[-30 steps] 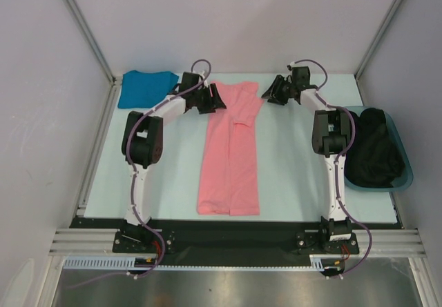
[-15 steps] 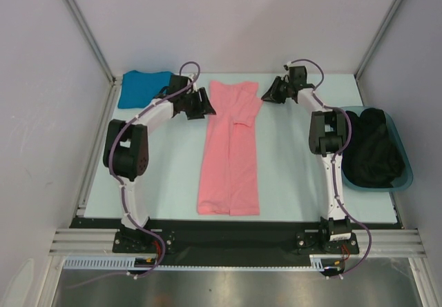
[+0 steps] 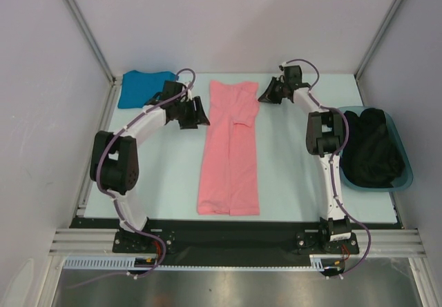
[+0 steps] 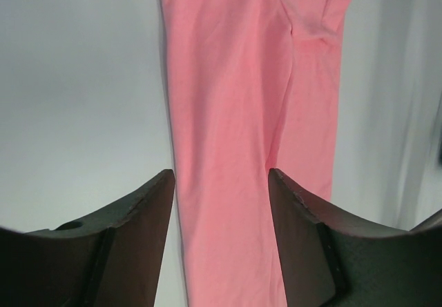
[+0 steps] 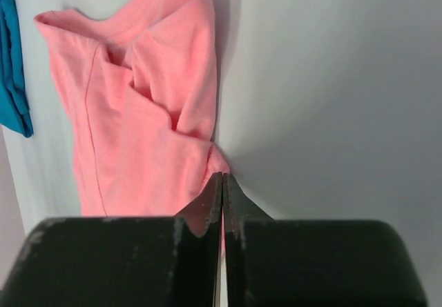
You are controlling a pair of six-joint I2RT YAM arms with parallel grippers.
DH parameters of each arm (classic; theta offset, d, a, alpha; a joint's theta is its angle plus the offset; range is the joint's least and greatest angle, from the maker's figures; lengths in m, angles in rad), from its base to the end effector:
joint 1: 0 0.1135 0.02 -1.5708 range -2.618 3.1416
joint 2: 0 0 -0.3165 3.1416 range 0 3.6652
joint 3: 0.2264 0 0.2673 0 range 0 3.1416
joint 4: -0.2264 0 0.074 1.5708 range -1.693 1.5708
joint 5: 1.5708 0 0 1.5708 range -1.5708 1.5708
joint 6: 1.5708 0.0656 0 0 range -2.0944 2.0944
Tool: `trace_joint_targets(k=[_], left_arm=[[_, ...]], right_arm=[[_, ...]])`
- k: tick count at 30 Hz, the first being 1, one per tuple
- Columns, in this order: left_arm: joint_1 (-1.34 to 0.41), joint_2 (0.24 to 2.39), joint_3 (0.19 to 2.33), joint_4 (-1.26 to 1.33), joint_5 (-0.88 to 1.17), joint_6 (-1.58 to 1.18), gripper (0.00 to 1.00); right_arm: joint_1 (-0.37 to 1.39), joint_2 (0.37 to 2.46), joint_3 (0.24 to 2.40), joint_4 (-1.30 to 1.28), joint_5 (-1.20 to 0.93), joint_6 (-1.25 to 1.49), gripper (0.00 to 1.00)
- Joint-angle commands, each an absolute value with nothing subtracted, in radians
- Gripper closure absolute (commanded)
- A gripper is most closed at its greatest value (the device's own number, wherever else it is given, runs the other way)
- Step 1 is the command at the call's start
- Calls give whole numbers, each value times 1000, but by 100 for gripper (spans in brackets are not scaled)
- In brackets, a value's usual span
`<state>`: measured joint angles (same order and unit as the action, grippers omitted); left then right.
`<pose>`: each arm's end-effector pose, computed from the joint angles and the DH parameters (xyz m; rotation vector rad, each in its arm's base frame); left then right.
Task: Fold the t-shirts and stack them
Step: Fold the tshirt
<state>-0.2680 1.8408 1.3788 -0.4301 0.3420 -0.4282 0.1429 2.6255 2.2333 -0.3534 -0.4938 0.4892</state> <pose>0.4277 -0.1403 0.2504 -0.0486 2.5295 -0.7140 0.6446 0.1242 0.1362 0.1500 2.3676 0.8857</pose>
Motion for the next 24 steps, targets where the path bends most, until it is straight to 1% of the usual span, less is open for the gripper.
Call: trace_joint_targets(k=[1, 6, 12, 18, 24], left_arm=[[-270, 1741, 1344, -457, 328, -391, 38], [-270, 1690, 1310, -483, 331, -371, 38], [-270, 1655, 1272, -482, 354, -367, 38], [-270, 1649, 1256, -488, 370, -351, 38], [-268, 1646, 1240, -494, 380, -334, 38]], right_arm=[[156, 2478, 2226, -373, -419, 491, 100], [156, 2433, 2204, -432, -356, 456, 100], [164, 2424, 2201, -459, -365, 445, 100], [204, 2451, 2215, -440, -390, 460, 100], [248, 2513, 2266, -453, -364, 479, 100]])
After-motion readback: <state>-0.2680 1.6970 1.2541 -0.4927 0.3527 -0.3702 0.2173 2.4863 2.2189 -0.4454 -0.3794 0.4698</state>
